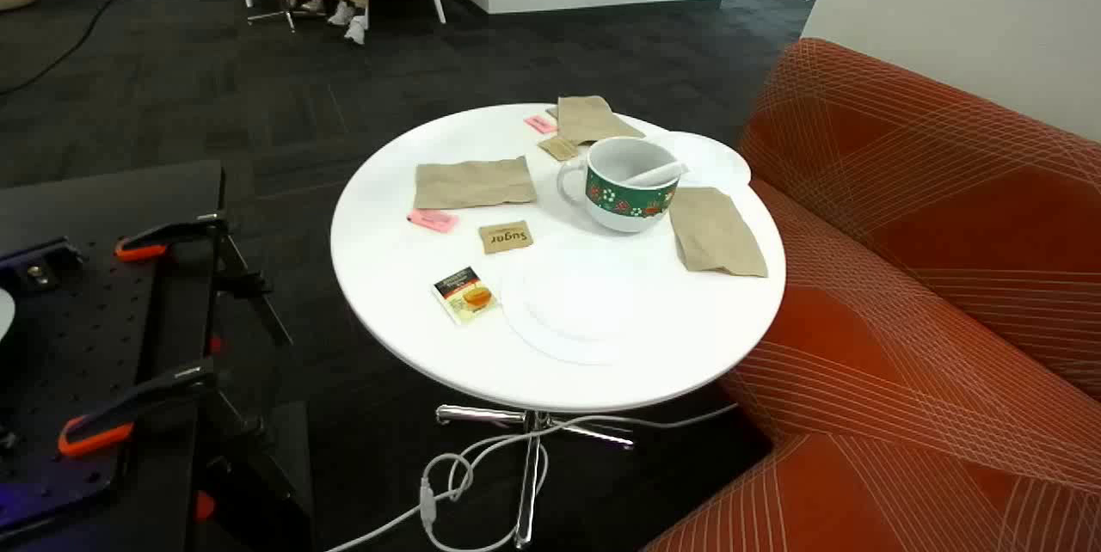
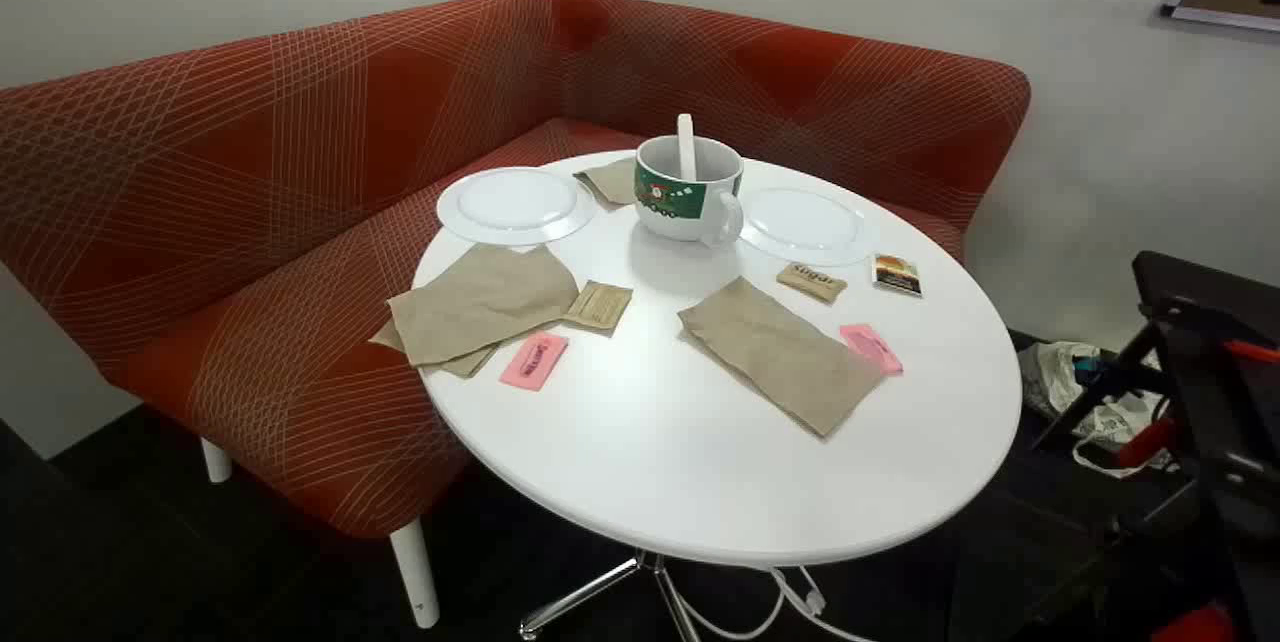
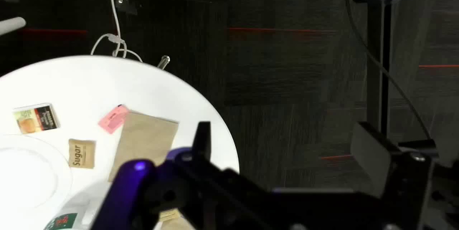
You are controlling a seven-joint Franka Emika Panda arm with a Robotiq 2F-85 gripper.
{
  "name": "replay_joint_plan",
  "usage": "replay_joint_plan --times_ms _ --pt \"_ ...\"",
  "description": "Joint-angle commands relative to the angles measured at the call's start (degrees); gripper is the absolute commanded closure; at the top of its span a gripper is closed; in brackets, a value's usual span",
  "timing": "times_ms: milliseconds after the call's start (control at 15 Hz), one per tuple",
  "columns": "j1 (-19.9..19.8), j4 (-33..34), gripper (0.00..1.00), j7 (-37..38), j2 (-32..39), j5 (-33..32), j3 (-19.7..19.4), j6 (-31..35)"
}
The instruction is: Pick up the pen from the mug cup and put it on the table.
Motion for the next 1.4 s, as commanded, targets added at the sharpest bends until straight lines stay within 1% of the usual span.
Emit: replay_joint_plan --times_ms 0,467,667,933,1133,1333 --pt "-0.84 0.15 0.00 -0.37 -0.07 0.39 0.61 -0.31" --pt "-1.34 0.68 0.00 -0.04 0.63 0.58 0.43 0.52" --pt "-4.08 1.56 0.00 3.33 1.98 -0.46 1.09 4.30" --pt "-8.03 3.15 0.00 7.99 5.50 -2.15 1.16 11.06" --pt "-11.46 5.09 0.00 13.35 9.64 -5.03 1.48 16.39" --pt "-14.74 6.87 0.00 20.32 14.60 -9.24 1.93 21.60"
